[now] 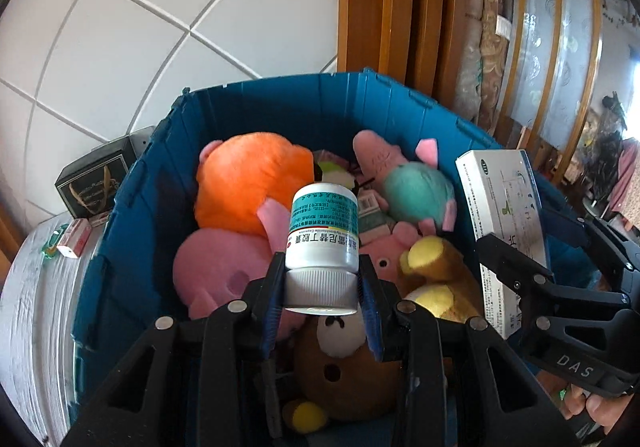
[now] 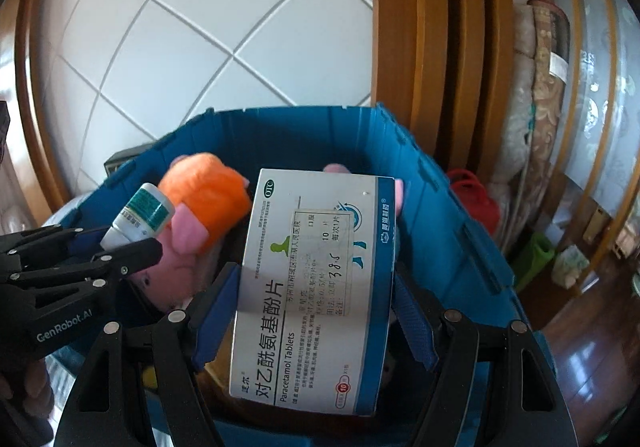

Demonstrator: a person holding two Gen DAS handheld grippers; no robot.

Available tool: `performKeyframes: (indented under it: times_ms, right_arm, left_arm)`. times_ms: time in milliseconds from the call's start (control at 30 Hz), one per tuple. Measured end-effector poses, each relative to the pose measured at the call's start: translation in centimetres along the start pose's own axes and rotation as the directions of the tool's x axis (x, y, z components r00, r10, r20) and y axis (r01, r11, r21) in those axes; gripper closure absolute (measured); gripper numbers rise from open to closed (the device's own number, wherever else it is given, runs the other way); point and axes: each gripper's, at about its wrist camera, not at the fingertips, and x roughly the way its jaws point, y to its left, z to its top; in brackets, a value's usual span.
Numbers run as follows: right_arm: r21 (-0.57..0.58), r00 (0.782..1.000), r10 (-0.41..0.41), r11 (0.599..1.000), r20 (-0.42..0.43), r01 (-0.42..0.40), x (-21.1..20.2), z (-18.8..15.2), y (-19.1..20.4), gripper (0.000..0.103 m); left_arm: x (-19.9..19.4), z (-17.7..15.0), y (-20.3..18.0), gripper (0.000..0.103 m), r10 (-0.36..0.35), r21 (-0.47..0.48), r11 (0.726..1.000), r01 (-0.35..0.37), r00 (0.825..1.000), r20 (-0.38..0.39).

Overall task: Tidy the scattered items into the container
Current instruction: 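Open both tools to drop the bottle and box into the crate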

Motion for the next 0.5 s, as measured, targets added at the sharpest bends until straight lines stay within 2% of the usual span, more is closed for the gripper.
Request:
performKeyframes:
  times_ms: [133,333,400,433,500]
  right_arm:
    - [0.003,1.0,0.012,1.0,-0.018,-0.012,0.8,-0.7,-0.4,0.029]
    - [0.011,0.999,0.021,1.0,-0.041,-0.02,1.5,-1.3,-0.9,0.028]
    - [0.019,0.999,0.018,1.0,-0.045,-0.017,1.6,-1.4,-1.3,0.022]
    - [0.025,0.999,0.016,1.0,-0.046,-0.015,1.6,-1.5,-1.4,0.016]
    - [0.033,0.999,0.015,0.999,-0.039,-0.013,1.4,-1.7,-1.7,0.013]
  left_arm:
    - [0.1,-0.3,-0.8,0.069,0.009,0.003,1.0,-0.009,1.0,-0.017]
    - [-0.1,-0.4,-1.0,0.045,0.045,0.006,0.999,-0.045,0.999,-0.011]
    - [-0.2,-0.5,-1.0,0.041,0.051,0.011,0.999,-0.05,0.999,-0.006]
    - [-0.4,-0.6,-1.0,0.041,0.051,0.013,0.999,-0.051,0.999,-0.003]
    - [-0.6,-0.6,-1.0,0.04,0.053,0.015,0.998,-0.053,0.999,0.002]
